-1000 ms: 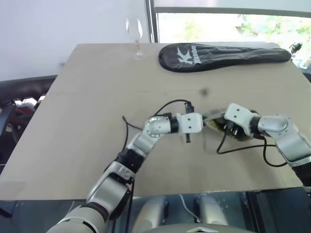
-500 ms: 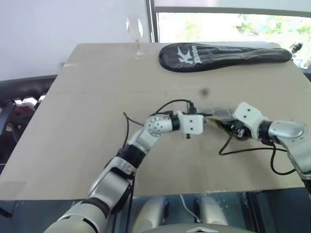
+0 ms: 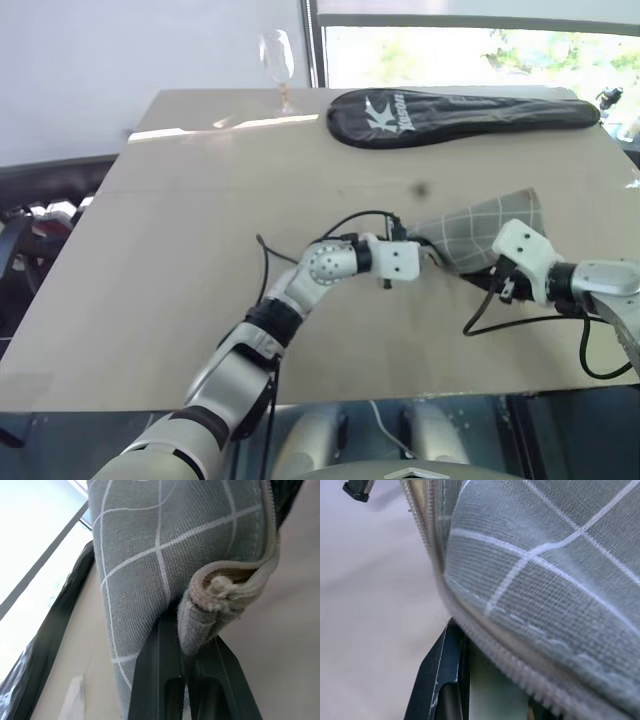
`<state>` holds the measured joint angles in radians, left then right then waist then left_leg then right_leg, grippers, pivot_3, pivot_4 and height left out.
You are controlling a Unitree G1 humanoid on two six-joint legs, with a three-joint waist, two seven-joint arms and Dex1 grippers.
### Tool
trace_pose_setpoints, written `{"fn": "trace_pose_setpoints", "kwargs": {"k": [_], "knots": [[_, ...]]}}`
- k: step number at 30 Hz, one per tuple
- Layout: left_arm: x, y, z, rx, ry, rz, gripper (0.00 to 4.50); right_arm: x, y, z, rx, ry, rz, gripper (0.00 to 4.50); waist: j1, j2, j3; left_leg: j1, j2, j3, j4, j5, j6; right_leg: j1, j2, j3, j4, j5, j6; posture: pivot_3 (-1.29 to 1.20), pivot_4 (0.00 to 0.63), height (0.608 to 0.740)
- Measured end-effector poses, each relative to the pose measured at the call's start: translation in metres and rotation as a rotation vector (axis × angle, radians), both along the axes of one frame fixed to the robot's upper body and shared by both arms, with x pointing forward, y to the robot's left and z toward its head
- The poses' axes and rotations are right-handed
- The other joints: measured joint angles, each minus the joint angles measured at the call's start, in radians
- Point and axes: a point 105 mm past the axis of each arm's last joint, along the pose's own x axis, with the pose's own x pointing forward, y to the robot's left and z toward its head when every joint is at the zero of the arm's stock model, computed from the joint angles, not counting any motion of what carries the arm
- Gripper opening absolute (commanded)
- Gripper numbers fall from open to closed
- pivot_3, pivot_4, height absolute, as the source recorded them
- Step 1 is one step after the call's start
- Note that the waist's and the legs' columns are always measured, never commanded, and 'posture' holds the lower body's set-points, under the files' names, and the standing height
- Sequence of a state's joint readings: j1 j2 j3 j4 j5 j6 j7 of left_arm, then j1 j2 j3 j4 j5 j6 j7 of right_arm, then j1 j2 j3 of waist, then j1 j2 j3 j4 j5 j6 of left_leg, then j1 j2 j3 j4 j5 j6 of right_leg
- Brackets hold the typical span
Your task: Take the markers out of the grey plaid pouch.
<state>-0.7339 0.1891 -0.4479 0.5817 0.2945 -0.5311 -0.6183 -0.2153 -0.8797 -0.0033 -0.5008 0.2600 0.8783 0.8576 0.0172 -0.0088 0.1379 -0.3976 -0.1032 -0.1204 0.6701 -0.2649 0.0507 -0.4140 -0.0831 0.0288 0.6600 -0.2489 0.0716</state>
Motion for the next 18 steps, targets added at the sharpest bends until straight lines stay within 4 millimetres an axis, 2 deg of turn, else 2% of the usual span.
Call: {"fn": "trace_pose_setpoints", "kwargs": {"k": [4, 11, 15, 18], "knots": [[0.002, -0.002, 0.005, -0.039, -0.007, 0.018, 0.0, -0.003, -0.009, -0.001, -0.041, 0.034, -0.043, 0.97, -0.001, 0.0, 0.0, 0.0, 0.0, 0.0, 0.0, 0.0, 0.0, 0.0, 0.0, 0.0, 0.0, 0.0, 0.0, 0.0, 0.15, 0.74], [0.003, -0.008, 0.017, -0.112, 0.022, 0.034, 0.0, 0.0, -0.011, -0.007, -0.067, 0.034, -0.095, 0.97, -0.003, 0.0, 0.0, 0.0, 0.0, 0.0, 0.0, 0.0, 0.0, 0.0, 0.0, 0.0, 0.0, 0.0, 0.0, 0.0, 0.15, 0.74], [0.005, -0.005, 0.017, -0.113, 0.019, 0.041, 0.0, -0.003, -0.007, -0.007, -0.05, 0.049, -0.06, 0.97, -0.003, 0.0, 0.0, 0.0, 0.0, 0.0, 0.0, 0.0, 0.0, 0.0, 0.0, 0.0, 0.0, 0.0, 0.0, 0.0, 0.15, 0.74], [0.006, -0.003, 0.018, -0.113, 0.01, 0.056, 0.0, -0.013, -0.001, -0.005, -0.017, 0.076, 0.015, 0.97, -0.002, 0.0, 0.0, 0.0, 0.0, 0.0, 0.0, 0.0, 0.0, 0.0, 0.0, -0.001, -0.001, 0.0, 0.0, 0.0, 0.15, 0.74]]}}
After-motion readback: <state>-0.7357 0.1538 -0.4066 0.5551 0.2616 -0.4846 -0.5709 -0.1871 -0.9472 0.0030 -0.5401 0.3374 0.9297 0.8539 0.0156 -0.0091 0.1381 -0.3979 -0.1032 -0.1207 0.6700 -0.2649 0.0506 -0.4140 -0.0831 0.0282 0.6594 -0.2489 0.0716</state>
